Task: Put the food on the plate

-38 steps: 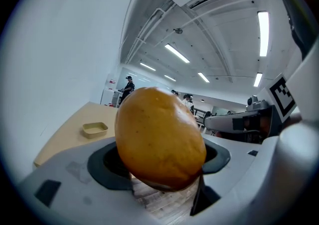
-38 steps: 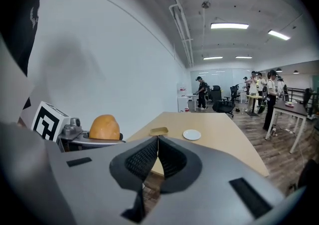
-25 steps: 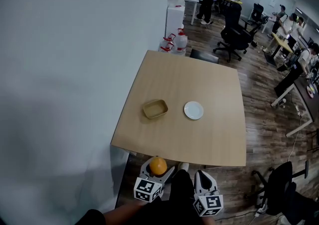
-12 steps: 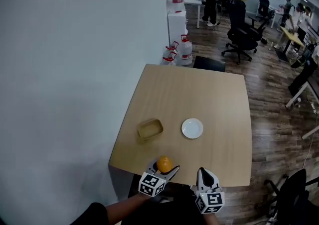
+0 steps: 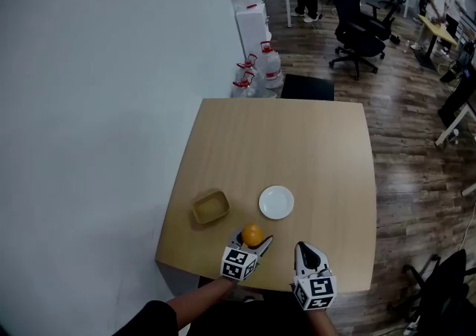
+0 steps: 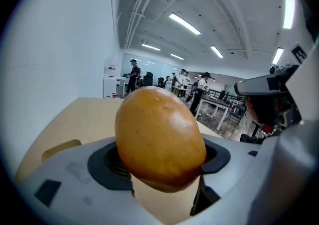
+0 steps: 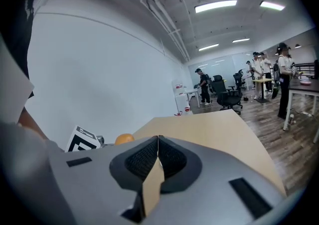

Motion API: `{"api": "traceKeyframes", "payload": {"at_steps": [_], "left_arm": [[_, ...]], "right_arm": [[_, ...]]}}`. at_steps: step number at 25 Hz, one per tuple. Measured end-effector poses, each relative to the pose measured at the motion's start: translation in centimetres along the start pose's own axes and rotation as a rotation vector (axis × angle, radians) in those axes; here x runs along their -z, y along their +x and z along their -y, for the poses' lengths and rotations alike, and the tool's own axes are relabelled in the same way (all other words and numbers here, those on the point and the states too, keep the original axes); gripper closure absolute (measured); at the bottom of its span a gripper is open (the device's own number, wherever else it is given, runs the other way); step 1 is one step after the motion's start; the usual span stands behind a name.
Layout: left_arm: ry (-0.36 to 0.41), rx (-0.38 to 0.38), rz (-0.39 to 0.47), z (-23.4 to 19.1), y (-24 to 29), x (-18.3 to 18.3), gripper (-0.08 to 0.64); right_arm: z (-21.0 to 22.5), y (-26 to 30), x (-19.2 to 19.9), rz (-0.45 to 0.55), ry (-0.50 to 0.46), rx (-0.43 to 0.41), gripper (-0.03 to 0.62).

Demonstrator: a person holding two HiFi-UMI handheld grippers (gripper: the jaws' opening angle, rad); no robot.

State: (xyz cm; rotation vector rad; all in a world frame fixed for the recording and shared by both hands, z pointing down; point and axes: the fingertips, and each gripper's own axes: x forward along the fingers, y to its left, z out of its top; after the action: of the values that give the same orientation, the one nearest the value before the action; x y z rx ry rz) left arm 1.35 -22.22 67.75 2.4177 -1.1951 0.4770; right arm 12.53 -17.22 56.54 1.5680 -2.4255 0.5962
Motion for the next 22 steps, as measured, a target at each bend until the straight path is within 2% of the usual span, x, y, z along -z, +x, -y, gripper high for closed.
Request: {"api": "traceKeyframes", "payload": {"at_steps": [3,7,9,13,15,18,22], "left_arm": [[-0.006,0.031,-0.046,-0.2,3.6,1.1,0.235],[0.031,0.073,-0.089,0.1,7.2,2.2,0.235],[0.016,0.055,-0.09,-0.5,8.5,2.5,0.235],[-0.09,-0.04,-0.106,-4.4,10.7,3.4,0.235],[-0.113,-0.069,-0.128,-6.0,11.3,4.0,0.235],[-0.074,-0.082,-0.163,-7.2,12.2,4.6,0.235],[-0.048,-0.055,-0.203,-7.3,13.8,5.1,0.235]], "right_arm": [[1.6,1.6,0.4,-0.035,0.012,-0.018,0.531],[3.5,2.7,0.6,-0.061,0.032,-0.027,0.531],[4.0,3.0,0.9,-0.071,0.024,-0.038,0.531],[4.8,3.7,1.5,-0.091,0.025,-0.044,0.531],[4.9,3.9,1.9,-0.102,0.024,-0.046,0.531],[5.0,4.0,2.3,-0.128,0.016,-0.045,0.531],[5.2,4.3,2.5,-0.132,0.038,-0.044,0.531]]}}
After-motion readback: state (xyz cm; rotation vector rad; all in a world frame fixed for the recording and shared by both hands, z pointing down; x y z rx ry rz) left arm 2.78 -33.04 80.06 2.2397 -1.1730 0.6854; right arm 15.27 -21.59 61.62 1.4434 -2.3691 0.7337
